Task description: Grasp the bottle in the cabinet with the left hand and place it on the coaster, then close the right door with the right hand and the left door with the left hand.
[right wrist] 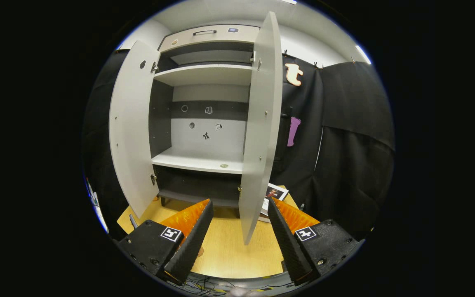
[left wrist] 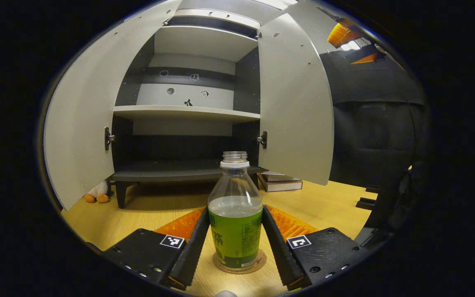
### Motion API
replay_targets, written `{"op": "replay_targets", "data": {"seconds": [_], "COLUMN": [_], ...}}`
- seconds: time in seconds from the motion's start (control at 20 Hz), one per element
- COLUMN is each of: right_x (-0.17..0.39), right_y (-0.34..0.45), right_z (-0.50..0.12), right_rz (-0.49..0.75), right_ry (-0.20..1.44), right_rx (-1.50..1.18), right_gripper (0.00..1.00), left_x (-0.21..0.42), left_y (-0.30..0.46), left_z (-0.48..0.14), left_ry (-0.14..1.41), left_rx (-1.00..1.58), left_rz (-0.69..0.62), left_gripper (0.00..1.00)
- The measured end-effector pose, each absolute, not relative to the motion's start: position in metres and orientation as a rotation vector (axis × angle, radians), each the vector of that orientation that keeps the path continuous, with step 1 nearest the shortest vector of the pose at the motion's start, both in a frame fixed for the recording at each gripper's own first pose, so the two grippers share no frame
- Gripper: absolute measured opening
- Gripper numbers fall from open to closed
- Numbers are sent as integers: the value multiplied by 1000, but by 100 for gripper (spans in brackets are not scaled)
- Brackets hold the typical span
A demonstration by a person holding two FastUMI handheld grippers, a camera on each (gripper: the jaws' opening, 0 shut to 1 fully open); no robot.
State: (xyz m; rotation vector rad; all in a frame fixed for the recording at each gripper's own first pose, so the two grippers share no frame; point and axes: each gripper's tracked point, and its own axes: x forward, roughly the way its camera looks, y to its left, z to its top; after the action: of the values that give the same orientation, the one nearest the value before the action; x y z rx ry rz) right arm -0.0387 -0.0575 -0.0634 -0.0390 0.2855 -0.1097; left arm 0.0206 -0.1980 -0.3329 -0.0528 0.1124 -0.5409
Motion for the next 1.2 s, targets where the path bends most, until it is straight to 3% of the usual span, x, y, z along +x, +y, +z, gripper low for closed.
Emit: {"op": "replay_targets", "data": {"seconds": [0.6,0.65,0.7,0.75,1.2], "right_x": [-30,-30,-29,-29,-35], "right_y": [-42,-43,-44,-45,-51], "right_z": [-58,-57,-57,-58,-58], "right_rz": [-61,-64,-66,-66,-82], "right_ry": [277,271,271,273,260], "right_rx": [-75,-81,-84,-84,-62], "right_gripper": [82,82,82,82,82], "left_x": [17,18,16,18,23], "left_y": [-200,-198,-197,-198,-185], "left_z": [-335,-336,-335,-332,-264], "left_ry": [123,126,120,117,51], "left_rx": [6,17,22,25,33], "left_rz": [-543,-529,-523,-524,-461], "left_gripper": [78,83,94,97,96]}}
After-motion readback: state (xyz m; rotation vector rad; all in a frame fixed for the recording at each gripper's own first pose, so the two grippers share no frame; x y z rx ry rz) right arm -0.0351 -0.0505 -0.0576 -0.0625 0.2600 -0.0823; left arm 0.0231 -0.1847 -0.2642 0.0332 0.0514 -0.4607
